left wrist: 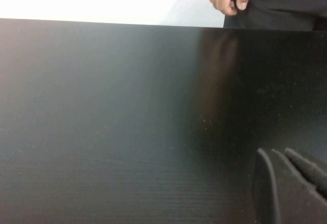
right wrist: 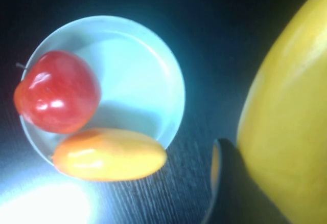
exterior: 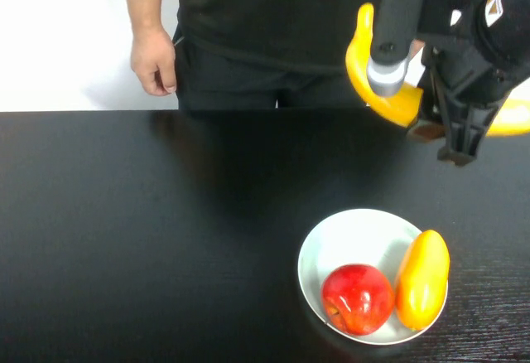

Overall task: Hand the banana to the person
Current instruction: Hand the grabbed banana to the person

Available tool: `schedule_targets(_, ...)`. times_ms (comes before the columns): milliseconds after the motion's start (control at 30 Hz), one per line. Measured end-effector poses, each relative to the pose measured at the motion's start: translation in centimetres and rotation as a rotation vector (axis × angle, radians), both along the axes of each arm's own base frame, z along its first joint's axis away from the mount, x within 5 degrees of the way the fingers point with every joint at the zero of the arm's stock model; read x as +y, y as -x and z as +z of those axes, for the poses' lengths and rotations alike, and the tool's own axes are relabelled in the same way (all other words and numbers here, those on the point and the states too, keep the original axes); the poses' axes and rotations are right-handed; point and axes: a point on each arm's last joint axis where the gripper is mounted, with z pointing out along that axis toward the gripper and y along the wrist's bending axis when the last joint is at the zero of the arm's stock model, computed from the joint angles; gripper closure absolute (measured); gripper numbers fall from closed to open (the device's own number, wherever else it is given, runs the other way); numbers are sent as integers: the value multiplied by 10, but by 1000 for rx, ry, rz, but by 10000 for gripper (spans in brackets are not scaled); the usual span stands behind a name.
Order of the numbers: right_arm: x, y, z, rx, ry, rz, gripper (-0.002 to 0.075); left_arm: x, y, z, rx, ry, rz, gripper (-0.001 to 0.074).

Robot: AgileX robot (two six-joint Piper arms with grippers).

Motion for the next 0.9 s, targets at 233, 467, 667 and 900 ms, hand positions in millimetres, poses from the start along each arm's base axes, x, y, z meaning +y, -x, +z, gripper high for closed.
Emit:
schedule_targets(233, -1, 0, 10, -21, -8, -6, 458, 0, 0, 0, 0, 0, 0, 738)
schedule_targets(467, -1, 1, 10, -17, -6, -6, 458, 0, 0, 0, 0, 0, 0, 739)
schedule_targets(667, 2, 2, 12, -38, 22, 58, 458, 0, 0, 0, 0, 0, 0, 739)
schedule_targets(900, 38, -14, 14, -89, 68, 243, 458, 0, 0, 0, 0, 0, 0, 738)
